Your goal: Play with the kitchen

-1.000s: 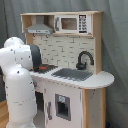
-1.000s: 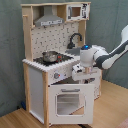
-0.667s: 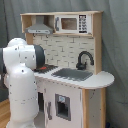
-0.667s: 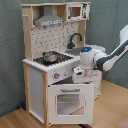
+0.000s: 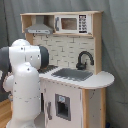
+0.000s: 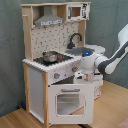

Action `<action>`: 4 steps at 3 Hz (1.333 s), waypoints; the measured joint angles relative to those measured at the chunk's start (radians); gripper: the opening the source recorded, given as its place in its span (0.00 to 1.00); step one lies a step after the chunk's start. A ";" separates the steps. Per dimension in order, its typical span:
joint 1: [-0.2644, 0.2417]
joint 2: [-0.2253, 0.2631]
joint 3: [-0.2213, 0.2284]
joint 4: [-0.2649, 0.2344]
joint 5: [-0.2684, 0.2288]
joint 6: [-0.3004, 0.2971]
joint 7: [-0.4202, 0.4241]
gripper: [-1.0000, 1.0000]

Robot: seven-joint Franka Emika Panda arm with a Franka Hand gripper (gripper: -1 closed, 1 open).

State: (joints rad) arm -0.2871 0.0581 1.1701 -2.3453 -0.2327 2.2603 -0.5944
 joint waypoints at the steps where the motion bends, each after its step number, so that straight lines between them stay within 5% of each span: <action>1: 0.005 0.038 0.029 -0.002 -0.020 0.018 0.096 0.00; 4: 0.093 0.080 0.071 -0.002 -0.059 0.087 0.364 0.00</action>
State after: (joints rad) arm -0.1940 0.1384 1.2410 -2.3471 -0.2921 2.3477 -0.2305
